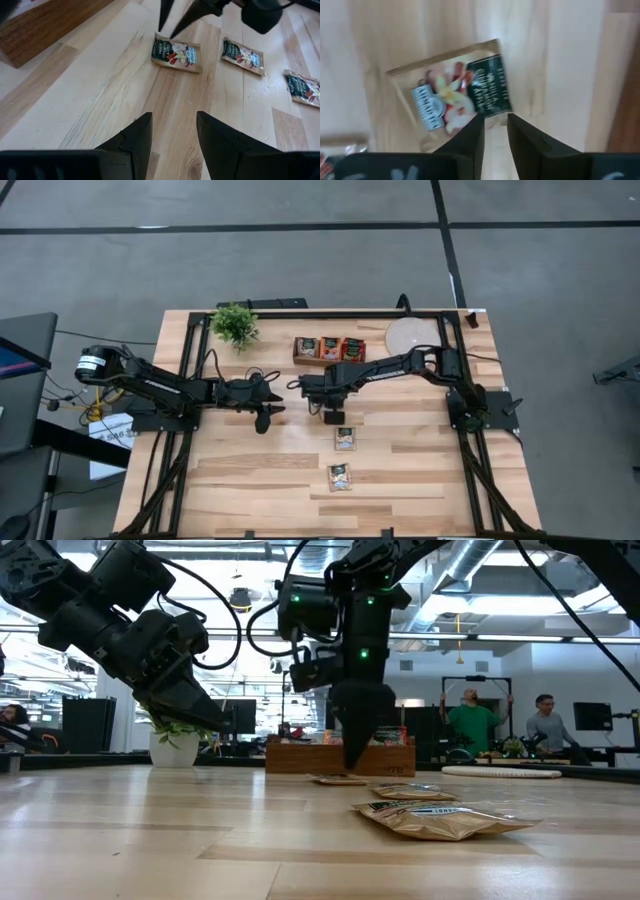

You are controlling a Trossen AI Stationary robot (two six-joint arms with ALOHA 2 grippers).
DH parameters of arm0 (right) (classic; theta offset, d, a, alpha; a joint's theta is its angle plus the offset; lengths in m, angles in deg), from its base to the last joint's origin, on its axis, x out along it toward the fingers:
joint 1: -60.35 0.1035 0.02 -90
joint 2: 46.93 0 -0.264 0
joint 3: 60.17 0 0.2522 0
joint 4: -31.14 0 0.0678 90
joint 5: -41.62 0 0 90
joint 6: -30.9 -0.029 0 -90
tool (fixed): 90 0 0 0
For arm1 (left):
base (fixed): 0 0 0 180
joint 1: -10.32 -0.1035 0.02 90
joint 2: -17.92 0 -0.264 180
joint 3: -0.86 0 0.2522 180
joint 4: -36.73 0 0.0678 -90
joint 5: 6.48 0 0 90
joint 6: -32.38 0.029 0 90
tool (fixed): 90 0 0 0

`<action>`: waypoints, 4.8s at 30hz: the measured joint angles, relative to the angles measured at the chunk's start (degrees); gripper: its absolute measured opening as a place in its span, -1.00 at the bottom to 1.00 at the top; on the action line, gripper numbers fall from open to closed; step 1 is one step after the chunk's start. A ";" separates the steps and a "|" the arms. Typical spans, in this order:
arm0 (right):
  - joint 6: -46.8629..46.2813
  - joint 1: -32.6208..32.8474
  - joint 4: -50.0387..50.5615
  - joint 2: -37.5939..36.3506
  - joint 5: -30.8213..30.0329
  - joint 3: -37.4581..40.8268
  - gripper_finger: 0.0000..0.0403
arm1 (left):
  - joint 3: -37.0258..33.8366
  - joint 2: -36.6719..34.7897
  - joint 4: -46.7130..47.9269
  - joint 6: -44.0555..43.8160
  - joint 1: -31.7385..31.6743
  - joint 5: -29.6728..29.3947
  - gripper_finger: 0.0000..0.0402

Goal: Pick & Place Tea
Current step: Put the brown tea bag into the left section of the wooden organizer

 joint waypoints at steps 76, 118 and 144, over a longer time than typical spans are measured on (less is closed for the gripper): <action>1.52 12.30 -16.30 -11.80 -17.11 7.63 -1.00 | 0.03 0.84 -19.53 -1.73 -0.01 2.95 -0.27; 2.05 13.80 -17.50 -11.91 -20.17 7.54 -1.00 | 10.43 13.03 -16.81 -4.97 -0.44 -2.64 -0.99; 2.98 13.28 -14.00 -11.91 -20.17 7.52 -0.76 | 10.38 13.03 -17.55 1.31 0.00 -5.11 -1.00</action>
